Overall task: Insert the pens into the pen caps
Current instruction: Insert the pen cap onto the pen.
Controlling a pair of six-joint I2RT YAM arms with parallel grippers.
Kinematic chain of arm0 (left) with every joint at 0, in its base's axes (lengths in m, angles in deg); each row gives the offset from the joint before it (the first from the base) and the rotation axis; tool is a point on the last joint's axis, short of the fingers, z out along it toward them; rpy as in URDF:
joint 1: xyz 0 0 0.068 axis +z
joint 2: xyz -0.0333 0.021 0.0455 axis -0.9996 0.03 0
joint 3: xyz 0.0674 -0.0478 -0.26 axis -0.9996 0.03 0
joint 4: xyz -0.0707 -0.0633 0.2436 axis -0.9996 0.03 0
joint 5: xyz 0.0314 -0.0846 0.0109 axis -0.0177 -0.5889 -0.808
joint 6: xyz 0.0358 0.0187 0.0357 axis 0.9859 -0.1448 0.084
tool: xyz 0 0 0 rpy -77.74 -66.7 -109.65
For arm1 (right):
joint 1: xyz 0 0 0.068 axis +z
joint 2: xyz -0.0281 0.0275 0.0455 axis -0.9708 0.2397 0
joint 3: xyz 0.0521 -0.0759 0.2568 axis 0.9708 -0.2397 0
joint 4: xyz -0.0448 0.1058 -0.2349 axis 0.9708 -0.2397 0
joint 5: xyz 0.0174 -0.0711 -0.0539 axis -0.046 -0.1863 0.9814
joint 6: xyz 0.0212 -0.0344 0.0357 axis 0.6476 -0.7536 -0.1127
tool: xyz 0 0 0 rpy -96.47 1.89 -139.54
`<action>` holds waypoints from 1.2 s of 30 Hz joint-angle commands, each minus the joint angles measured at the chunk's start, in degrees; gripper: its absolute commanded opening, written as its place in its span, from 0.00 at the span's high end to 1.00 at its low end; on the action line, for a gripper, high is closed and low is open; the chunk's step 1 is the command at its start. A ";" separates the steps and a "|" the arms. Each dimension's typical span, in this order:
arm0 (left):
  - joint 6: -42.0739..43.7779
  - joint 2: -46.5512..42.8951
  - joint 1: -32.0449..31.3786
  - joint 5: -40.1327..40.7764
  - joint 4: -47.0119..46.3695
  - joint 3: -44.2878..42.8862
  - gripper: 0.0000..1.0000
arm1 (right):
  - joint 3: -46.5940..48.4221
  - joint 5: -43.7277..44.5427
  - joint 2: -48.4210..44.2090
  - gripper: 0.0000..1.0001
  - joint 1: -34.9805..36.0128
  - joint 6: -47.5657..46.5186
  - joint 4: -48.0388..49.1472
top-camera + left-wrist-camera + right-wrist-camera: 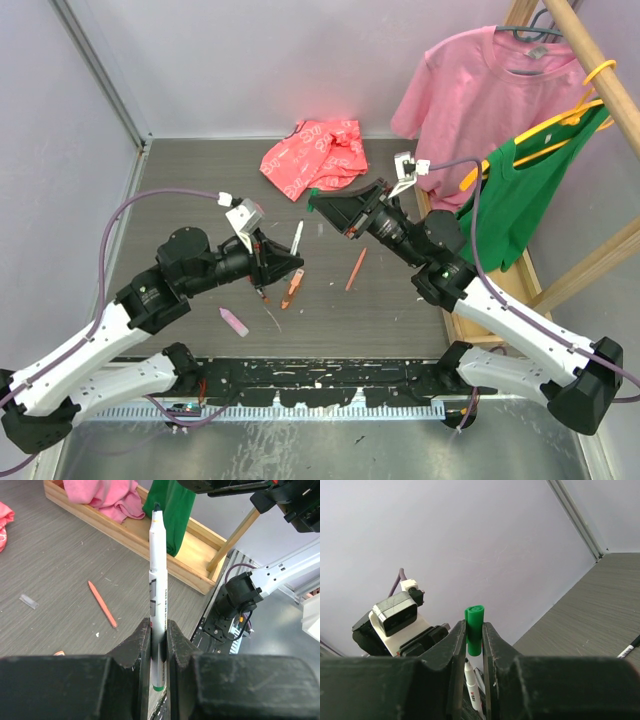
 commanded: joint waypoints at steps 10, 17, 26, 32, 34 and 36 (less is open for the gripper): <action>0.20 -1.36 -0.30 2.03 -4.60 -0.03 1.00 | 2.54 -3.02 1.04 1.00 0.49 1.17 5.32; 0.18 -1.23 -0.23 1.61 -4.55 0.12 1.00 | 2.96 -3.41 1.43 1.00 0.68 1.39 5.95; 0.01 -0.84 -0.28 1.01 -4.55 0.03 1.00 | 2.98 -3.77 1.44 1.00 0.85 1.38 5.96; -0.01 -0.36 -0.25 0.72 -4.58 -0.23 1.00 | 2.79 -3.98 1.65 1.00 0.93 1.55 5.96; -0.08 -0.42 -0.29 0.88 -4.60 -0.14 1.00 | 2.72 -4.15 1.73 1.00 0.93 1.69 6.01; -0.08 -0.43 -0.26 0.98 -4.55 -0.14 1.00 | 2.73 -4.34 1.71 1.00 0.98 1.73 6.05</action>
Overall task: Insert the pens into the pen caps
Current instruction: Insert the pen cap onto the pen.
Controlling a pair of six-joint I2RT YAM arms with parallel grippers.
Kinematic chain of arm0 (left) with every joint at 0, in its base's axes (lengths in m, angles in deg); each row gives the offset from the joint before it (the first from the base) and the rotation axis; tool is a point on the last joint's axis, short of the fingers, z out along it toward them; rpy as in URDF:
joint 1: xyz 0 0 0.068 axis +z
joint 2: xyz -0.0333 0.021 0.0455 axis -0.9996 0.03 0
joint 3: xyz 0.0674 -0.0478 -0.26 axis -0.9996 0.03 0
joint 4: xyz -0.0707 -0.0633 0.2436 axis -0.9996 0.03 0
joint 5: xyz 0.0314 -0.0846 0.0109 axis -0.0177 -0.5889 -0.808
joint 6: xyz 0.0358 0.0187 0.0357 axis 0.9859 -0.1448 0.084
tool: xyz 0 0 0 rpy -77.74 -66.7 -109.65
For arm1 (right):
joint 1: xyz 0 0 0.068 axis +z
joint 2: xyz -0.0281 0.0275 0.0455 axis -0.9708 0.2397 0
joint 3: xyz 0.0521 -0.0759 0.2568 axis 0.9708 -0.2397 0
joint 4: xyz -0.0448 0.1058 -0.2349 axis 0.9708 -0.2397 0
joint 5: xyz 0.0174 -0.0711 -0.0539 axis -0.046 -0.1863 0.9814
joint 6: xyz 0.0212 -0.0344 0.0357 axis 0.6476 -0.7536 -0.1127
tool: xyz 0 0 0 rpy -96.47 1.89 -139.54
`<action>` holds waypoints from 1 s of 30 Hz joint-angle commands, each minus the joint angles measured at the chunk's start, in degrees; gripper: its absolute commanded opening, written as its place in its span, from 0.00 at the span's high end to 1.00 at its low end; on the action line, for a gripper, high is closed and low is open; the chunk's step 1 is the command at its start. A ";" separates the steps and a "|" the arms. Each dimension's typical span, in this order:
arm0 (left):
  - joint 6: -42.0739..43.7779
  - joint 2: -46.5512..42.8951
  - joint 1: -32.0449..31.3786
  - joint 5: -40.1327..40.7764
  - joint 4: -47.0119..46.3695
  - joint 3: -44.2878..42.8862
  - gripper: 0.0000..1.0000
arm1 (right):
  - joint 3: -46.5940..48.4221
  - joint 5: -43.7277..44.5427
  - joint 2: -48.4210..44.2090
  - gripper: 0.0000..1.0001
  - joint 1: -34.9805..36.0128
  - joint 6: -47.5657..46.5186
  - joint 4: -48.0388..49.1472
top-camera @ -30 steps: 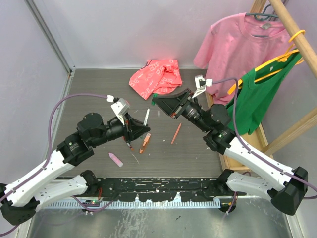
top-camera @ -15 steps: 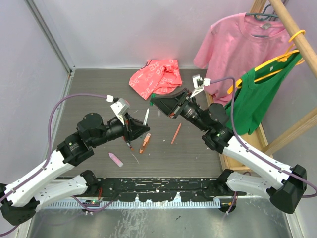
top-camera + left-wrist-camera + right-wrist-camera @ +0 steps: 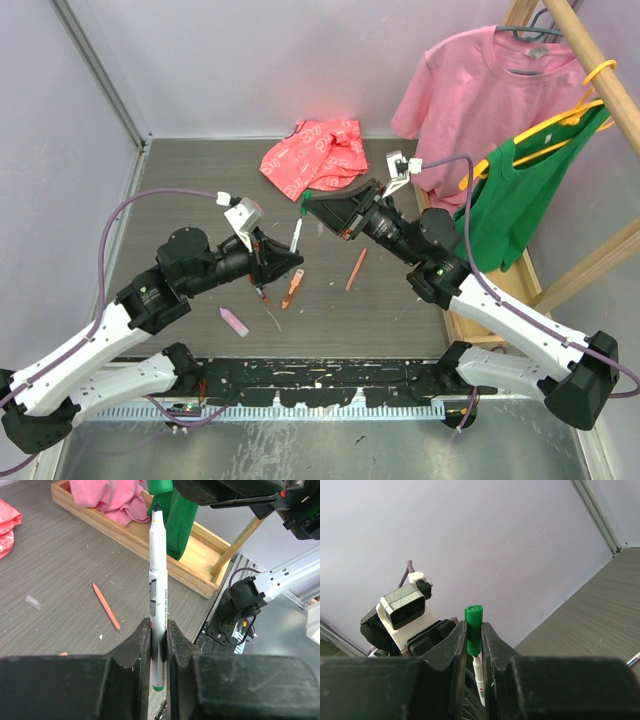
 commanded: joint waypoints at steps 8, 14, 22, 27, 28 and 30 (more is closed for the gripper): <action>-0.10 -0.29 -0.23 0.15 -3.41 -0.64 1.00 | 2.05 -1.39 -0.16 1.00 0.41 0.82 3.58; -0.10 -0.11 -0.24 0.11 -3.57 -0.66 1.00 | 1.63 -1.76 -0.08 1.00 0.41 1.14 3.56; -0.19 -0.43 -0.24 0.44 -3.70 -0.64 1.00 | 0.93 -2.35 0.27 1.00 0.65 1.67 3.59; -0.21 -0.43 -0.31 0.49 -3.77 -0.64 1.00 | 0.17 -2.40 0.28 1.00 0.78 1.77 3.46; -0.19 -0.43 -0.28 0.57 -3.77 -0.64 1.00 | 0.01 -2.32 0.29 1.00 0.84 1.81 3.46; -0.19 -0.49 -0.25 0.50 -3.79 -0.69 1.00 | -0.20 -2.31 0.17 1.00 0.92 1.81 3.47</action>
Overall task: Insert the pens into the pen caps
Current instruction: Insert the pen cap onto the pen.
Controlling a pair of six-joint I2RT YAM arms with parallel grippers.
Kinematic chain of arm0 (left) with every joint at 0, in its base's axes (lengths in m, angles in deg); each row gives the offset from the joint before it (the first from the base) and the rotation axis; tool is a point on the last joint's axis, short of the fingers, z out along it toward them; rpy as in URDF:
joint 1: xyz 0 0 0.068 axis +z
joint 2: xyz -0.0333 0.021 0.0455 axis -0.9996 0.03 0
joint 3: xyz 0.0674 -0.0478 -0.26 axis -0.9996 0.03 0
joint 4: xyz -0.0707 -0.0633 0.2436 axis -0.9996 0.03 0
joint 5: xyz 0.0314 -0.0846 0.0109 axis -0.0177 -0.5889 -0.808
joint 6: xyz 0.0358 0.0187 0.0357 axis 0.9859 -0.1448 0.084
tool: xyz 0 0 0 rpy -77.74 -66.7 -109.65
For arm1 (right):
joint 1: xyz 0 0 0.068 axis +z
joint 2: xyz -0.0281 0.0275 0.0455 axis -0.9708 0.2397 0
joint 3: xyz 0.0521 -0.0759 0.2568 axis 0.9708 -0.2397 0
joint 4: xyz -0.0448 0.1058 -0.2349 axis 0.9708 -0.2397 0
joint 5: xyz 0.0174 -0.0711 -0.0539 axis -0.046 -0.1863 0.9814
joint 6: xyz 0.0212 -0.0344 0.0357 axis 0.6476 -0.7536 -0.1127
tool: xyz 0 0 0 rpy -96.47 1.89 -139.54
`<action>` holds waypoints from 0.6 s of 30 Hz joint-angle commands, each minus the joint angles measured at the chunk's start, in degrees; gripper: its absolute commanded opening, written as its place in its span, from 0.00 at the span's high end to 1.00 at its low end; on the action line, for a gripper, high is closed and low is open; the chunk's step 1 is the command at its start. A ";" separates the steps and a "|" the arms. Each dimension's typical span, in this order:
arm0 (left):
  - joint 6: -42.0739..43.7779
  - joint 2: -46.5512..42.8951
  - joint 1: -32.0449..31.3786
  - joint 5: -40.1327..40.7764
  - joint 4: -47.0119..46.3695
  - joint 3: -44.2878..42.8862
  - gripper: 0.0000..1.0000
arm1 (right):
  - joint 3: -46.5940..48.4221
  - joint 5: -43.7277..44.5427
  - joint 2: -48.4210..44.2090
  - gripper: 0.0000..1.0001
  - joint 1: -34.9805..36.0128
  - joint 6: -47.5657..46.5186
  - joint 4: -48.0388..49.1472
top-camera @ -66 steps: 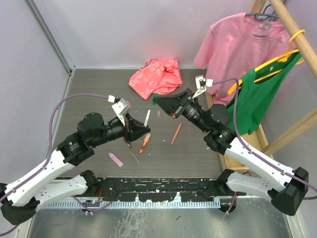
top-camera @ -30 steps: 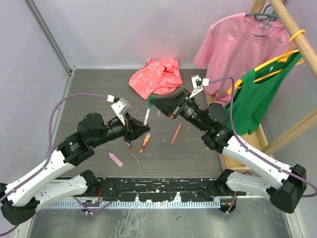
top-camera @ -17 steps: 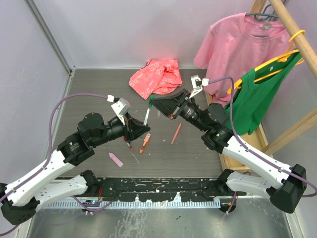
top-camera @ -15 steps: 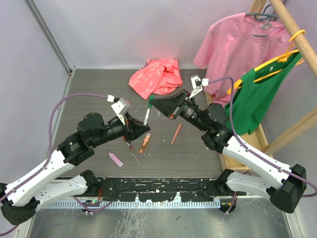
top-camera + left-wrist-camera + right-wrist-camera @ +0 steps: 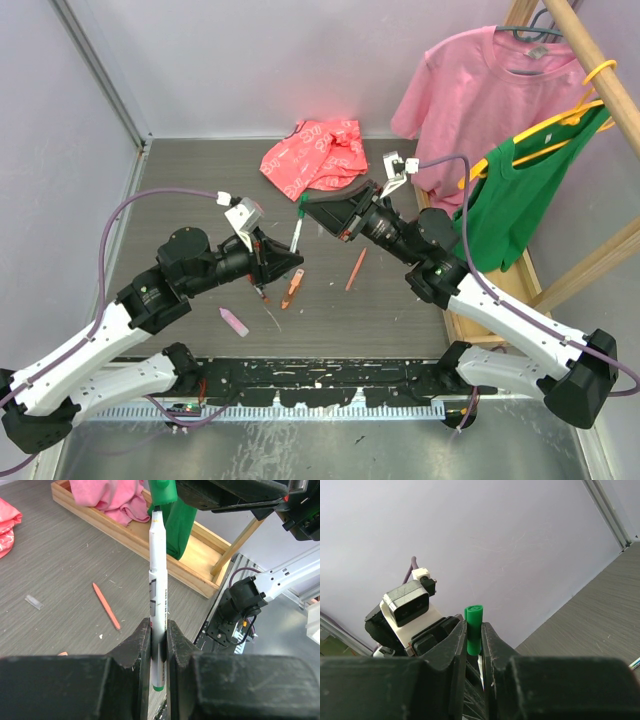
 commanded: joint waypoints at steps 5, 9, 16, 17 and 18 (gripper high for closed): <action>-0.12 -0.73 -0.23 1.06 -3.82 -0.51 1.00 | -0.67 -1.15 -0.58 1.00 0.73 0.50 2.93; -0.21 -1.12 -0.24 1.35 -3.78 -0.31 1.00 | -0.96 -0.94 -0.83 1.00 0.81 0.31 2.65; -0.39 -1.09 -0.28 1.18 -3.60 -0.28 1.00 | -0.67 0.01 -1.10 1.00 0.81 -0.22 2.49; -0.39 -1.00 -0.26 1.06 -3.59 -0.29 1.00 | -0.41 0.19 -1.11 1.00 0.85 -0.45 2.39; -0.39 -0.92 -0.26 0.94 -3.59 -0.29 1.00 | -0.05 0.45 -1.14 1.00 0.81 -0.71 2.31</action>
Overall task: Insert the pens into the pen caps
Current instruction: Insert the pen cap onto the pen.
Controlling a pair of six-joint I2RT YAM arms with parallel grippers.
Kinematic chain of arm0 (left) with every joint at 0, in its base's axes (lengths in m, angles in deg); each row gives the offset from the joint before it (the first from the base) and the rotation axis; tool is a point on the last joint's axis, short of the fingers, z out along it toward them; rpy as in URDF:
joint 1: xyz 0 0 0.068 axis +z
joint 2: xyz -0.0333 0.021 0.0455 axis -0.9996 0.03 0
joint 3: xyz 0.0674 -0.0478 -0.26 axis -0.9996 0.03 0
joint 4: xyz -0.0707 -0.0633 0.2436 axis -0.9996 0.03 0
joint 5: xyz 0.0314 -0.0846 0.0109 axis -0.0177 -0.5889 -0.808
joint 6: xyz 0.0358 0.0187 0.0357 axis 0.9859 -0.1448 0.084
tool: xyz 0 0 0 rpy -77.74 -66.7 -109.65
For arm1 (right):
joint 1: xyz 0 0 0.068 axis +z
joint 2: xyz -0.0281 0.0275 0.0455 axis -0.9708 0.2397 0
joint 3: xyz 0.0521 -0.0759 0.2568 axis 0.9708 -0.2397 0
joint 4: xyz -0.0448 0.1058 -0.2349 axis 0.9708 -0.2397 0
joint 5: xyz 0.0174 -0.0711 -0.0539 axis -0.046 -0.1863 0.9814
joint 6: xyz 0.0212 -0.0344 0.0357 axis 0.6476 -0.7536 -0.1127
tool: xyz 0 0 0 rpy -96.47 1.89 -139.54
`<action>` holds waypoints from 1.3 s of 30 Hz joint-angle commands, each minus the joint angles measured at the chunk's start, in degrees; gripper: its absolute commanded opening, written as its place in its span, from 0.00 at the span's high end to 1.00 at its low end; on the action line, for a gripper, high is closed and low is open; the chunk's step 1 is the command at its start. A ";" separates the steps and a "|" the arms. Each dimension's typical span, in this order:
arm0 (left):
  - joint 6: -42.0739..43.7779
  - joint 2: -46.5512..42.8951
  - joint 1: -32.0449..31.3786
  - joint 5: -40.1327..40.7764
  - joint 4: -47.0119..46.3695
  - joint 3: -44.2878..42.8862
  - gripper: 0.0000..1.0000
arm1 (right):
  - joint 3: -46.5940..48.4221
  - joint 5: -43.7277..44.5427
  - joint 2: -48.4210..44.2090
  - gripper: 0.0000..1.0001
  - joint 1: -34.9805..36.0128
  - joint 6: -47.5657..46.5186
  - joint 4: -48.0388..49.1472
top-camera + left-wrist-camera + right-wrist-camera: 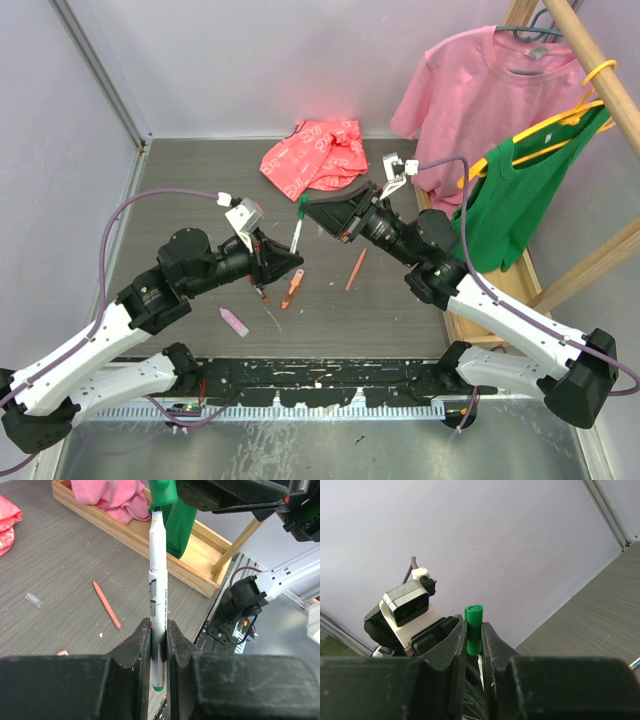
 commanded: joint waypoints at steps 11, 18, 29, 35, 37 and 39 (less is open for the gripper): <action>-0.43 -0.84 -0.23 0.09 -3.57 -0.54 1.00 | 4.90 2.28 -1.76 1.00 0.54 -4.74 -0.67; -0.58 -0.81 -0.27 0.06 -3.55 -0.45 1.00 | 4.37 2.10 -1.65 1.00 0.55 -4.42 -0.87; -0.43 -0.98 -0.23 0.77 -3.41 -0.59 1.00 | 2.90 0.97 -1.63 1.00 0.55 -3.12 -0.60; -0.65 -0.87 -0.25 0.94 -3.48 -0.45 1.00 | 1.79 0.43 -1.63 1.00 0.59 -2.55 -0.50; -0.63 -0.84 -0.24 1.00 -3.53 -0.46 1.00 | 1.21 0.37 -1.67 1.00 0.55 -2.23 -0.22; -0.65 -0.76 -0.23 0.98 -3.48 -0.53 1.00 | 0.76 0.33 -1.68 1.00 0.56 -2.12 -0.05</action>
